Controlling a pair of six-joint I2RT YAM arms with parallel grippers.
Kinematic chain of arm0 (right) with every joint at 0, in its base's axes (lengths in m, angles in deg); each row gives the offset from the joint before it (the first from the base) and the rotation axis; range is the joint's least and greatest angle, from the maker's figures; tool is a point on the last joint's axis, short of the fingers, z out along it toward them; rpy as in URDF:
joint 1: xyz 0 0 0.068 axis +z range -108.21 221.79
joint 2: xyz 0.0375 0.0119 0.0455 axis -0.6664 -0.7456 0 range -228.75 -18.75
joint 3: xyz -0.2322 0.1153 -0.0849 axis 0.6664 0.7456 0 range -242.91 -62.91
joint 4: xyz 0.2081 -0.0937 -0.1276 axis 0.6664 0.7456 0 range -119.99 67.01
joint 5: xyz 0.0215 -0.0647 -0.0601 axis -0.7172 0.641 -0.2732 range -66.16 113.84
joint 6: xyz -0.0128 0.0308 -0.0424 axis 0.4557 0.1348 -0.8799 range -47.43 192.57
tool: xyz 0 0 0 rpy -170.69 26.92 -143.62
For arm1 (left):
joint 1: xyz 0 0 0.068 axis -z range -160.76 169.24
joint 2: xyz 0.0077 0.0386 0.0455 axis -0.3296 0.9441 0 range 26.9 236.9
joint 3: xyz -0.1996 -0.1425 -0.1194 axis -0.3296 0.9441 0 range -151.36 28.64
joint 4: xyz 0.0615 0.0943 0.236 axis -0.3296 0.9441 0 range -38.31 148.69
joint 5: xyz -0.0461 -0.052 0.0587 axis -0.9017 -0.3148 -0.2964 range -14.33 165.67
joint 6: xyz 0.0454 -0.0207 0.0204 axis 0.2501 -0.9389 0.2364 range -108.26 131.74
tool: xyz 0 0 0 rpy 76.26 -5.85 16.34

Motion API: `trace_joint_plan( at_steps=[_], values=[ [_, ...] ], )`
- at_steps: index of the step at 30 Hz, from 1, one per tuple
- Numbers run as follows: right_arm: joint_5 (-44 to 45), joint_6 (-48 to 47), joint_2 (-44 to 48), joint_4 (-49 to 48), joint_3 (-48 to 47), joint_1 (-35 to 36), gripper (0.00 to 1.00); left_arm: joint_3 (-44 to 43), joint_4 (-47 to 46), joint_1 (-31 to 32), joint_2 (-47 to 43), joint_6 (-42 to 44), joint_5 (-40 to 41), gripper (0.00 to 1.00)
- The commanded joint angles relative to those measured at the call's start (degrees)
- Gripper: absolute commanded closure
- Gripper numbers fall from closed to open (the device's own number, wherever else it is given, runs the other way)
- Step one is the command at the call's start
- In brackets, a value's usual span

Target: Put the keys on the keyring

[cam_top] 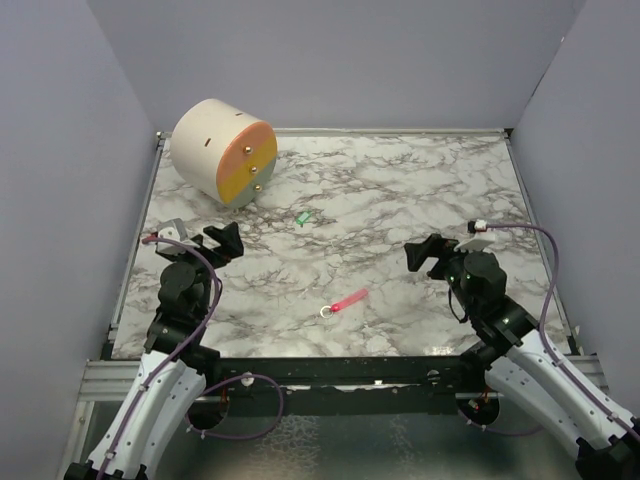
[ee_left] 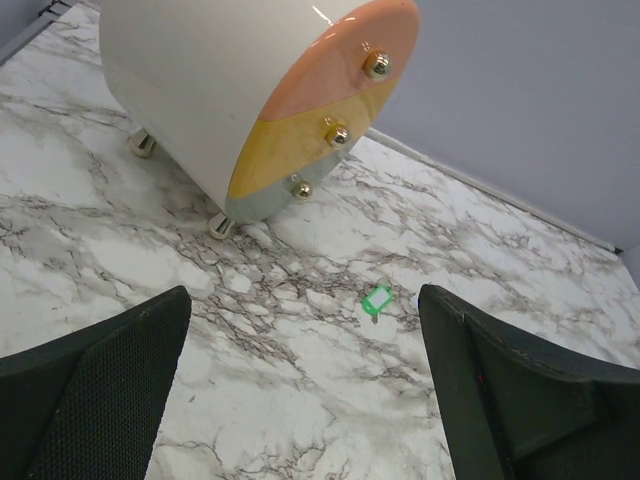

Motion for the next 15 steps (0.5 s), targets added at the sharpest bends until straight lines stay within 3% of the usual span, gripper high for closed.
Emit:
trace_joint_plan(
  at_steps=[1,4,6,9,11,15],
  values=[
    [-2.7,-1.4,-1.2,0.5,-1.9,0.1,0.01,-0.6,-0.5,0.0,0.1,1.3,-5.1,0.01],
    [-4.4,-3.3,-2.5,-0.8,-2.4,0.1,0.01,0.1,-2.0,0.0,1.5,1.8,-8.5,0.02],
    [-5.2,-4.1,-4.0,-1.9,-2.6,0.1,0.01,0.4,-3.4,0.1,3.6,2.4,-10.5,0.14],
    [-6.5,-4.7,-7.3,-2.1,-3.8,0.1,0.01,-0.3,-4.4,0.1,7.3,2.8,-12.4,0.16],
    [-7.4,-4.3,-9.3,-1.6,-4.5,0.1,0.01,-0.3,-5.6,0.1,9.1,2.5,-13.8,0.14],
    [-10.1,-4.1,-11.9,-2.3,-4.1,0.1,0.02,0.2,-7.6,0.1,12.2,1.4,-16.3,0.01]
  ],
)
